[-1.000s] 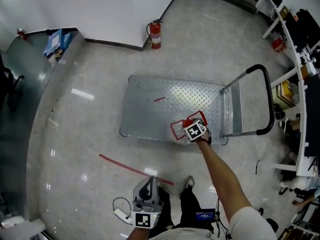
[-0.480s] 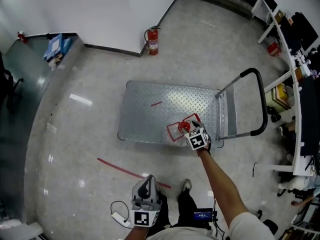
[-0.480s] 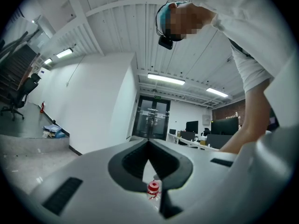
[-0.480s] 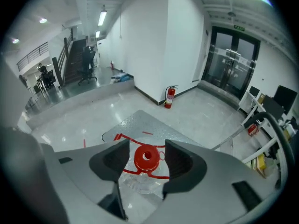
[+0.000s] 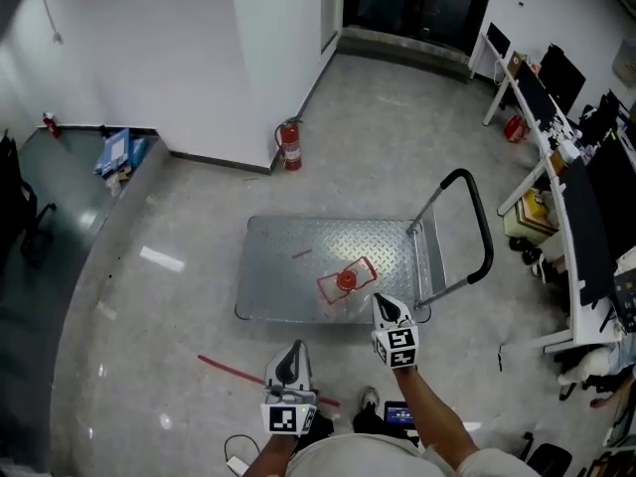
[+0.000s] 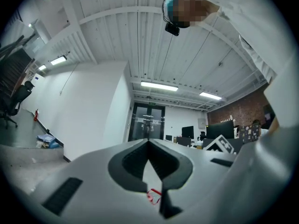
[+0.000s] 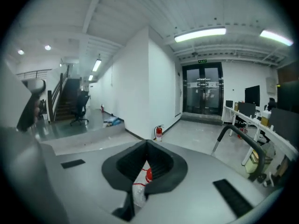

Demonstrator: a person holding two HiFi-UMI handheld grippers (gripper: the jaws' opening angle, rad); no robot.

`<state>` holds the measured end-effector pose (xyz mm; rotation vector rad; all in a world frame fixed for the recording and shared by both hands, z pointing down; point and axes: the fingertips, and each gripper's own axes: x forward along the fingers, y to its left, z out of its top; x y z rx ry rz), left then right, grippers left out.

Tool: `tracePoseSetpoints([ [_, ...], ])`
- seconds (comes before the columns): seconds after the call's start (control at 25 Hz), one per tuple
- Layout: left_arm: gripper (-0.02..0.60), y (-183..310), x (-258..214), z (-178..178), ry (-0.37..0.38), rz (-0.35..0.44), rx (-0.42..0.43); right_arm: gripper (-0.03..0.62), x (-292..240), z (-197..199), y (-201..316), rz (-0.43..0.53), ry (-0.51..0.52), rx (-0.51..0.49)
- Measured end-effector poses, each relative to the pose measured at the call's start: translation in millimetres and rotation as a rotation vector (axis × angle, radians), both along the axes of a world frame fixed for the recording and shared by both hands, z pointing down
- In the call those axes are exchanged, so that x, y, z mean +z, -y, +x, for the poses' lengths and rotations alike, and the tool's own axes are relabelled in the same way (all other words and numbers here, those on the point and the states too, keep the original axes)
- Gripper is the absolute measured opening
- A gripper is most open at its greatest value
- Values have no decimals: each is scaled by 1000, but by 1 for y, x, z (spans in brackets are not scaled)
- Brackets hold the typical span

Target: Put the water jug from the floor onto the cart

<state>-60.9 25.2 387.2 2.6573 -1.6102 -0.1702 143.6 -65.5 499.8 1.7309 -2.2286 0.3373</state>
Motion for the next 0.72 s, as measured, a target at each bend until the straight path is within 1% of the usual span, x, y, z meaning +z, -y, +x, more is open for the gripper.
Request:
tracePoseSetpoints([
  [0.16, 3, -11, -20, 10, -24, 36, 8, 12, -47, 0, -51, 98, 102, 22],
  [0.28, 3, -19, -32, 16, -19, 64, 22, 12, -67, -3, -85, 141, 140, 17],
  [0.44, 3, -29, -35, 23, -12, 80, 38, 12, -67, -5, -117, 147, 134, -6],
  [0.72, 3, -44, -40, 30, -4, 87, 49, 12, -72, -4, -140, 167, 129, -23],
])
